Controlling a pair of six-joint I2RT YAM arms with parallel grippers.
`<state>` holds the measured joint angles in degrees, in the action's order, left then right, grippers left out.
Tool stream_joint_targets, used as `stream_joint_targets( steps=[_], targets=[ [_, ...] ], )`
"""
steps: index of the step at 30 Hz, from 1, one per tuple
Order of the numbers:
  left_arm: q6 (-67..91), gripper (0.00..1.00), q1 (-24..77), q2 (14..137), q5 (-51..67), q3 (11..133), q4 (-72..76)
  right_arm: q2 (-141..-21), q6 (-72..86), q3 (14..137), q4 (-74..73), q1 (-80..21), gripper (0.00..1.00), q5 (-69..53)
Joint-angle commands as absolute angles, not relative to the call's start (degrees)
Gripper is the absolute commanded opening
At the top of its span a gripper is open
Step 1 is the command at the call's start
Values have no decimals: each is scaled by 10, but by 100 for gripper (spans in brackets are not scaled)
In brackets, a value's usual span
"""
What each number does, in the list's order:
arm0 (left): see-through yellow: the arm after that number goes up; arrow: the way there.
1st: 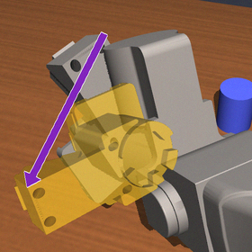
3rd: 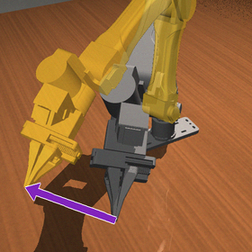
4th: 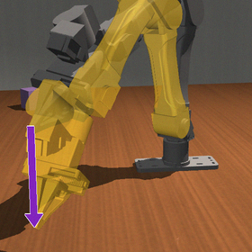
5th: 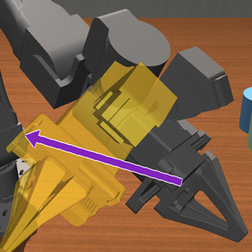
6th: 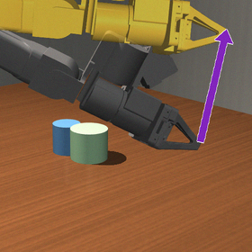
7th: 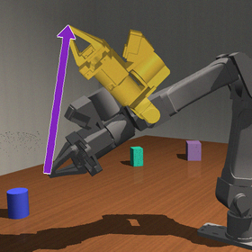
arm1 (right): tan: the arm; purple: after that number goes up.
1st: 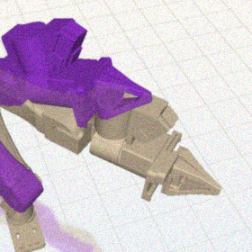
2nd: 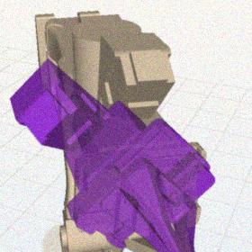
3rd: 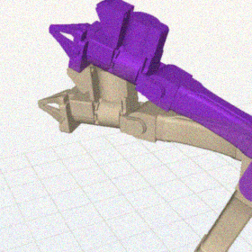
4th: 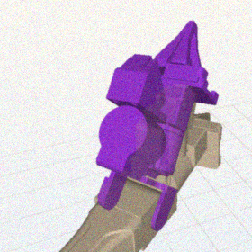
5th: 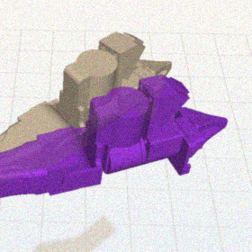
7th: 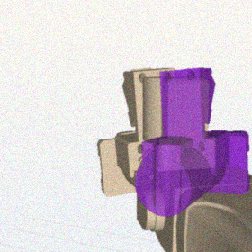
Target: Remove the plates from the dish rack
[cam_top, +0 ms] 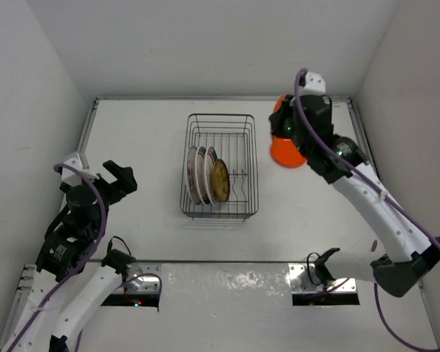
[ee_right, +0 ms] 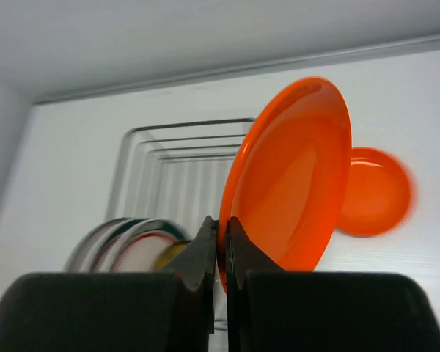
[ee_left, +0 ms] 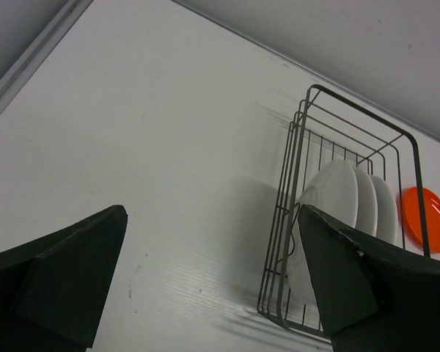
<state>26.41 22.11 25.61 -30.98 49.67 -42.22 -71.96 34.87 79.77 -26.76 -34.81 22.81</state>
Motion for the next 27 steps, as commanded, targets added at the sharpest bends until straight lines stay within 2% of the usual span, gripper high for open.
stream_joint_targets(
  steps=[1, 2, 9, 18, 19, 20, 23, 24, 26, 27],
  targets=[
    [272, 100, 222, 248, -317, 492, -408, -805, 231, 871, -343, -281, 0, 226],
    [272, 100, 222, 246, -315, 492, -407, -867, 194, 892, -371, -264, 0, 229],
    [272, 100, 222, 240, -317, 489, -403, -1049, 128, 971, -402, -214, 0, 273],
    [272, 100, 222, 246, -317, 490, -405, -1158, 120, 961, -374, -189, 0, 267],
    [272, 100, 222, 243, -318, 490, -404, -1164, 120, 967, -373, -188, 4, 265],
    [272, 100, 223, 243, -317, 490, -404, -1175, 120, 970, -376, -187, 20, 265],
    [272, 100, 222, 238, -316, 489, -403, -1177, 123, 986, -381, -187, 51, 247],
    [271, 100, 222, 239, -316, 489, -403, -1173, 128, 990, -380, -187, 58, 243],
    [270, 100, 222, 239, -314, 489, -402, -1152, 135, 997, -381, -188, 62, 234],
    [270, 100, 222, 241, -314, 489, -403, -1142, 139, 1000, -383, -189, 69, 227]
  ],
)
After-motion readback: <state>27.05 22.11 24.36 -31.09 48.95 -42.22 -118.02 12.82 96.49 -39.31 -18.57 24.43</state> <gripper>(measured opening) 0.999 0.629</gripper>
